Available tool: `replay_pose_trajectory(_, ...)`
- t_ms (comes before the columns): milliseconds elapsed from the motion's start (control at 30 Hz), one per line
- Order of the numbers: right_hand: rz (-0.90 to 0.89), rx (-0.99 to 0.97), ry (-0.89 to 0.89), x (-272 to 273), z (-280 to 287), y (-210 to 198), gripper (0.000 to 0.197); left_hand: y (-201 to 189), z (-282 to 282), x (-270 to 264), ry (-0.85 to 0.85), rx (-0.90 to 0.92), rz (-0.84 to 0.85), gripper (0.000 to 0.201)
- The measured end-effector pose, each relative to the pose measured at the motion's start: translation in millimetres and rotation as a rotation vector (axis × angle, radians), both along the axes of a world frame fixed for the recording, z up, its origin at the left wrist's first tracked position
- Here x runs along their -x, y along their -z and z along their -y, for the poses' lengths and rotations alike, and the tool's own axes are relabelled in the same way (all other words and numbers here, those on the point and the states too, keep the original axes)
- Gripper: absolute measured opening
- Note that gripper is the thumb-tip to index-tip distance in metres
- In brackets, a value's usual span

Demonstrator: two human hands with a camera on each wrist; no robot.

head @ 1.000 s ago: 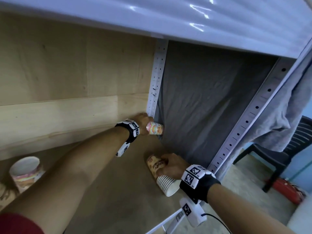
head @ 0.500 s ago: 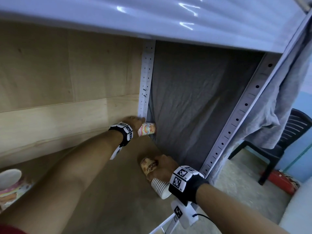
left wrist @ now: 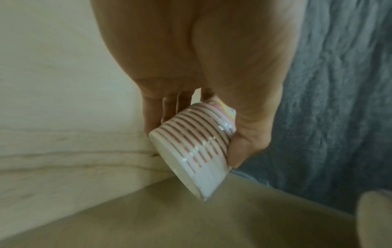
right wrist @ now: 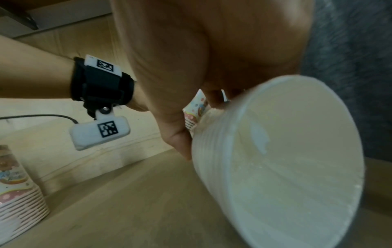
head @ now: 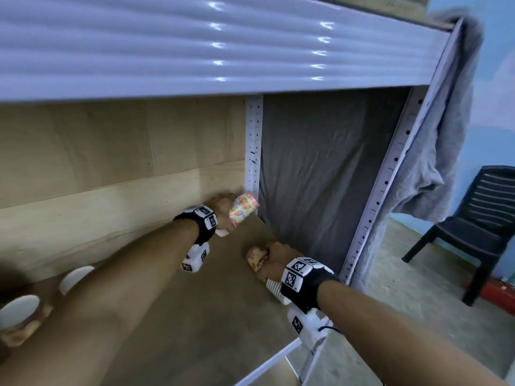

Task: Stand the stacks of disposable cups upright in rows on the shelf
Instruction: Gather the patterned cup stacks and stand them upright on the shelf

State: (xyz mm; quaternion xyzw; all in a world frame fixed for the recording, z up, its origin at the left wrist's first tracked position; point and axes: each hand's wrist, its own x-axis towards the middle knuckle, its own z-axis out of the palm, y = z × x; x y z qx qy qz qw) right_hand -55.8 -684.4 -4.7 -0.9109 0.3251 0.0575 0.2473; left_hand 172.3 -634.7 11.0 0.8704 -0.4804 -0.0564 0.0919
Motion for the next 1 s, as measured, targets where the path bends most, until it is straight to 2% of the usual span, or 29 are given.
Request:
replay_pose_trajectory(67, 0.035, 0.013, 0.006, -2, -7, -7, 0.042, -9, -14, 5, -0.026, 0.059, -0.042, 0.08)
replay_pose_trajectory(167, 0.085, 0.028, -0.002, -6, -16, -19, 0.023, -21, -38, 14, -0.082, 0.167, -0.135, 0.085)
replay_pose_trajectory(200, 0.109, 0.029, -0.004, -8, -19, -24, 0.023, -24, -47, 16, -0.107, 0.2, -0.158, 0.087)
replay_pose_trajectory(333, 0.213, 0.039, 0.03, -23, -30, -34, 0.058, -31, -82, 30, -0.211, 0.298, -0.23, 0.078)
replay_pose_trajectory(467, 0.204, 0.064, 0.031, -38, -45, -49, 0.066, -29, -114, 46, -0.296, 0.359, -0.267, 0.076)
replay_pose_trajectory(633, 0.315, 0.053, 0.049, -51, -63, -50, 0.079, -21, -147, 62, -0.427, 0.427, -0.294, 0.078)
replay_pose_trajectory(833, 0.425, -0.093, 0.007, -48, -79, -45, 0.068, 2, -167, 79, -0.564, 0.505, -0.334, 0.084)
replay_pose_trajectory(1000, 0.445, -0.215, -0.009, -54, -91, -27, 0.074, 30, -174, 87, -0.643, 0.516, -0.374, 0.085)
